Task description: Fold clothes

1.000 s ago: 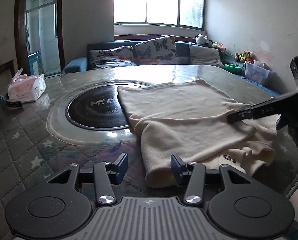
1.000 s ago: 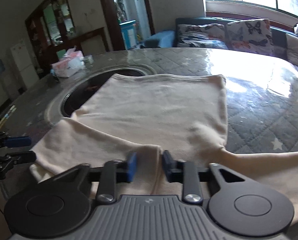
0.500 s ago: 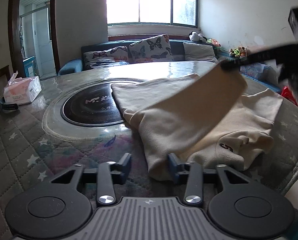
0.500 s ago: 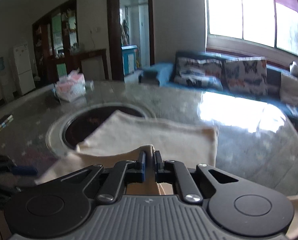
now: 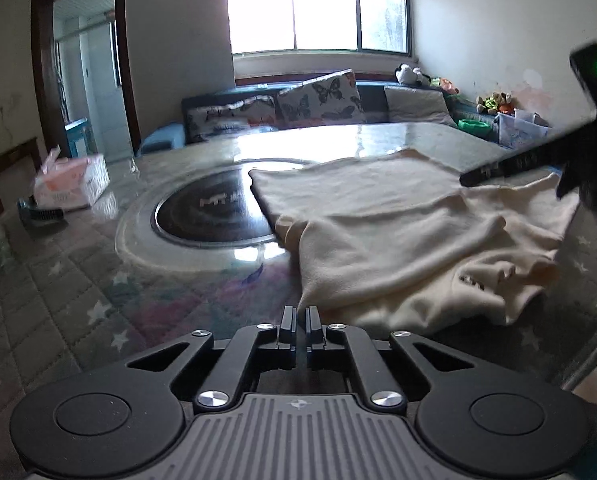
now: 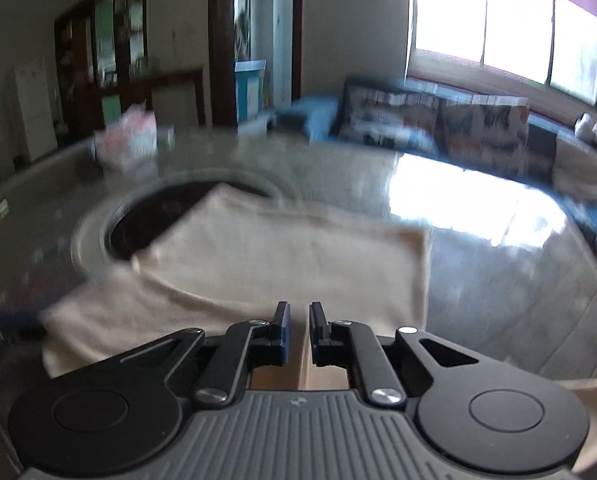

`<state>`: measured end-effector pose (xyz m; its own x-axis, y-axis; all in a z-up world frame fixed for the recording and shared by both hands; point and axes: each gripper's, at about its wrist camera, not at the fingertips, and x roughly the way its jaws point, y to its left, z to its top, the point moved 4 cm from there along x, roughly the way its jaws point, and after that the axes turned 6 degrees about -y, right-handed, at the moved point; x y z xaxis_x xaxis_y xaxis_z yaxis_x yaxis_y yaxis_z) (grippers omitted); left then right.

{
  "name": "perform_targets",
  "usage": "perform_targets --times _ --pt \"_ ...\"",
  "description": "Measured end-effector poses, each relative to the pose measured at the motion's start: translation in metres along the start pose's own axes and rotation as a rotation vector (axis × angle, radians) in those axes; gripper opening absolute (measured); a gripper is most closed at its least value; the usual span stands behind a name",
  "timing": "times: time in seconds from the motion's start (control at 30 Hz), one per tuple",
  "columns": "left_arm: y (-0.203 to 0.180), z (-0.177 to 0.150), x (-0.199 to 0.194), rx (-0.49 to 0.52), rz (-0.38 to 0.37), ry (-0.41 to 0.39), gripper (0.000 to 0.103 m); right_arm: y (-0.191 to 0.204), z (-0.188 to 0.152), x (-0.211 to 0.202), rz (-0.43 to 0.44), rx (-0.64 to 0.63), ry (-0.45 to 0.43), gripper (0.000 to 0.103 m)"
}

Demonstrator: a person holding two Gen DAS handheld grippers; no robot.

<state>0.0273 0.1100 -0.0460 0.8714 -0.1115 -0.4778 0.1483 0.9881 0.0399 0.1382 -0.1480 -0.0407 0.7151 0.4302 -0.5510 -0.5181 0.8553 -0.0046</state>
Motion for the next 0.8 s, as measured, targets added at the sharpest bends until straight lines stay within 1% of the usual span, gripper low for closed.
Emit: perform_targets --times 0.03,0.1,0.17,0.27,0.37,0.47,0.53,0.63,0.67,0.73,0.8 --pt "0.002 0.000 0.000 -0.016 -0.014 0.015 0.008 -0.001 -0.006 0.004 -0.002 0.004 0.021 0.010" --pt "0.007 0.004 -0.003 -0.027 -0.019 0.013 0.010 -0.001 -0.013 0.004 -0.005 0.009 0.027 0.010" --pt "0.010 0.012 -0.004 -0.041 -0.023 0.003 0.012 0.000 -0.013 0.000 -0.003 0.009 0.014 0.012" --pt "0.013 0.030 -0.003 -0.060 -0.030 -0.029 0.012 0.002 -0.007 -0.007 0.020 0.009 -0.026 0.014" --pt "0.005 0.050 0.007 -0.052 -0.054 -0.070 0.012 0.003 -0.006 -0.004 0.047 0.017 -0.025 0.015" --pt "-0.005 0.064 0.027 -0.044 -0.080 -0.082 0.012 0.007 -0.014 0.004 0.066 0.025 -0.003 0.015" --pt "-0.011 0.069 0.043 -0.040 -0.093 -0.075 0.012 0.006 -0.019 0.008 0.072 0.036 0.018 0.015" --pt "-0.014 0.070 0.066 -0.030 -0.084 -0.035 0.012 0.006 -0.026 0.008 0.069 0.031 0.033 0.016" --pt "-0.015 0.069 0.073 -0.027 -0.078 -0.018 0.012 0.006 -0.027 0.006 0.068 0.030 0.031 0.017" --pt "-0.014 0.065 0.084 -0.023 -0.069 0.013 0.012 0.005 -0.028 -0.002 0.069 0.030 0.021 0.022" --pt "-0.012 0.058 0.090 -0.021 -0.063 0.037 0.012 0.005 -0.033 -0.006 0.071 0.024 0.023 0.024"
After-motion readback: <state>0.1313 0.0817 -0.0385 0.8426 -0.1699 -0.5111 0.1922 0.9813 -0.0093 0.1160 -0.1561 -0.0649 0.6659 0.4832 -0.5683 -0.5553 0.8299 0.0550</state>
